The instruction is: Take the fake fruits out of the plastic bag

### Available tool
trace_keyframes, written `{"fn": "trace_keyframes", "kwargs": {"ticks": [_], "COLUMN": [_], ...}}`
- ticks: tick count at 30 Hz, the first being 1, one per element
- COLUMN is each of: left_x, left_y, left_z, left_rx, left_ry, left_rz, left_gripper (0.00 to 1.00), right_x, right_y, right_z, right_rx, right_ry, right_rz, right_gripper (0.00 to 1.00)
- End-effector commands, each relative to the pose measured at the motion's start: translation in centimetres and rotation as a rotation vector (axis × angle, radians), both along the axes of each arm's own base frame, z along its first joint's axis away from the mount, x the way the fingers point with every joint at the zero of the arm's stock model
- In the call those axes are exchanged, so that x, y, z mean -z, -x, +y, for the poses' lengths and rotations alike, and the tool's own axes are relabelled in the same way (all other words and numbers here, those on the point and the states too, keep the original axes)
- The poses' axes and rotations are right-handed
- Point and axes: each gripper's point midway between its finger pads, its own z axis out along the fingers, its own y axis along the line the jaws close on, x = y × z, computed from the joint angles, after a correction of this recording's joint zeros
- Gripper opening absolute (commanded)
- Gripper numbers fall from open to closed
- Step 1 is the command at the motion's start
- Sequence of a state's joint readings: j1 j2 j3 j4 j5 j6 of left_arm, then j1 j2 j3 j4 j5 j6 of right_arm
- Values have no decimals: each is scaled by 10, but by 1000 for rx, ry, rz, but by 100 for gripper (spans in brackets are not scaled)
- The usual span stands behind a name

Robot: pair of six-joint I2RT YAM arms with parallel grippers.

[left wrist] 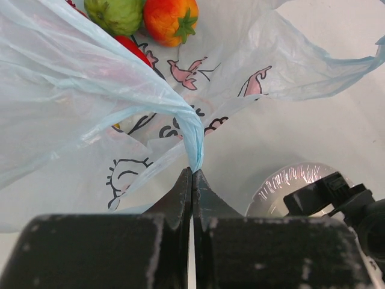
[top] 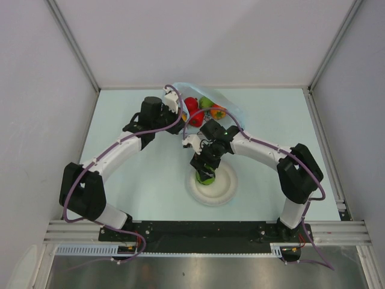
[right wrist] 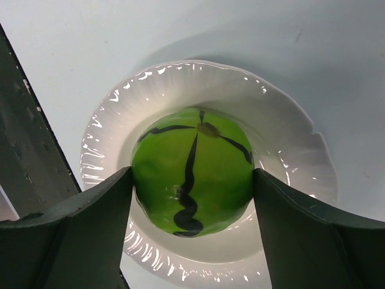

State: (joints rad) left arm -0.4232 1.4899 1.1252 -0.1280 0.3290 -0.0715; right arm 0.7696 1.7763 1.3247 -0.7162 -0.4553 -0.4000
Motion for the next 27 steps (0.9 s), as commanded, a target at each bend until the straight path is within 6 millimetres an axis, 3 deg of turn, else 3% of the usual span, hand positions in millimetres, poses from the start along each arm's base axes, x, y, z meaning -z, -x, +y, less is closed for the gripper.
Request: {"fn": "trace_keyframes", "kwargs": {"ticks": [1, 5, 9, 16, 21, 27], "left_x": [-22, -21, -14, -12, -15, -19], "left_y": [5, 7, 9, 11, 11, 8], "left_z": [-7, -4, -3, -3, -6, -8], "left_rx": [18, 17, 15, 17, 25, 25], "left_ry": [64, 57, 55, 63, 76, 80], "left_rz": [-41, -46, -40, -35, -36, -32], "left_gripper": [0, 0, 0, 0, 0, 0], "right_x": [0, 4, 5, 9, 3, -12], "right_y": [5, 6, 6, 8, 3, -10], "right_z": [17, 20, 22, 20, 12, 0], "right_rx": [-30, -37, -36, -35, -43, -86], "right_ry": [-27, -25, -33, -25, -38, -42], "right_rz": [13, 31, 50, 85, 85, 48], "right_gripper": [41, 45, 59, 69, 82, 89]}}
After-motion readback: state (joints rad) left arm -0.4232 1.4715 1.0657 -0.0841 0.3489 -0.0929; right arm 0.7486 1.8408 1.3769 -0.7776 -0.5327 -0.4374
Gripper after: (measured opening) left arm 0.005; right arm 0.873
